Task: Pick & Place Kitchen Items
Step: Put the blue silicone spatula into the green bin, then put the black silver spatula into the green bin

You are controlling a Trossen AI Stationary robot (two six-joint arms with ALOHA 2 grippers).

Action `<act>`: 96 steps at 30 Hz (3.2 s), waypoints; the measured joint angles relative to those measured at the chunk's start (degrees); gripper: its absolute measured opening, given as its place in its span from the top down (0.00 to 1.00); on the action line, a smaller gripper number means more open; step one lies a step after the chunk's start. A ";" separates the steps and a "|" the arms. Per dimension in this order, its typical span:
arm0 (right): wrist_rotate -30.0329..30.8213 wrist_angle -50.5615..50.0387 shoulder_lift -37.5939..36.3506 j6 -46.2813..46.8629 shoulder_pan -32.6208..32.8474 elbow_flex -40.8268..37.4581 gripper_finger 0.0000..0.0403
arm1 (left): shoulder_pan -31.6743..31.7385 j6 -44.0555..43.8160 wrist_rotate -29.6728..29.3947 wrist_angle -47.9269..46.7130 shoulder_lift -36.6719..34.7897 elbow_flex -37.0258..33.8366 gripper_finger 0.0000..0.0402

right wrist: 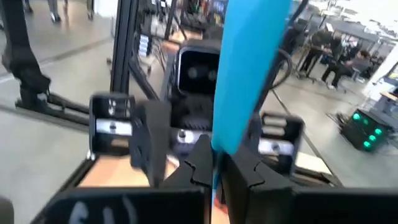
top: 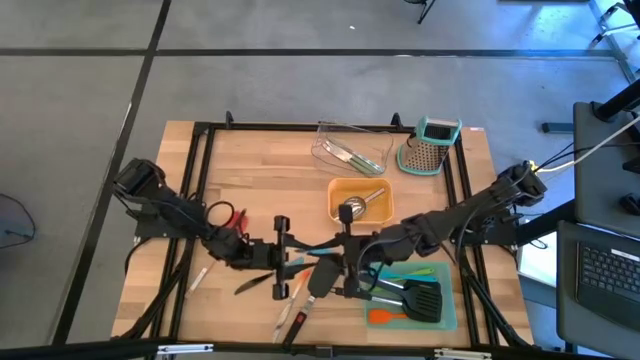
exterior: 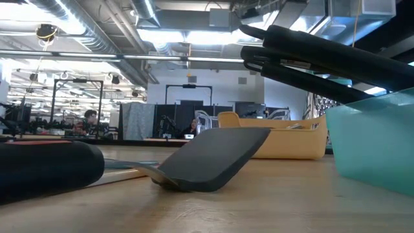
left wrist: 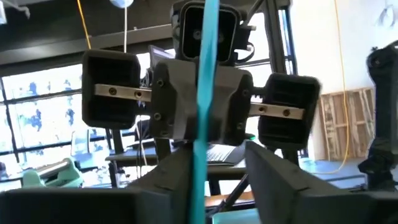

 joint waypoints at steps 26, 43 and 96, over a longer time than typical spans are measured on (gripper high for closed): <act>-5.08 -78.85 -0.39 47.81 3.04 12.97 0.97 | -13.38 17.28 -18.29 3.28 -5.27 0.13 0.37; -22.17 -80.01 -0.39 59.31 11.80 -3.51 0.97 | -13.18 14.24 -17.68 3.26 -5.20 0.09 0.38; -15.25 -84.23 3.06 38.43 10.57 9.91 0.64 | -11.52 10.05 -17.59 -0.12 -5.16 0.07 0.37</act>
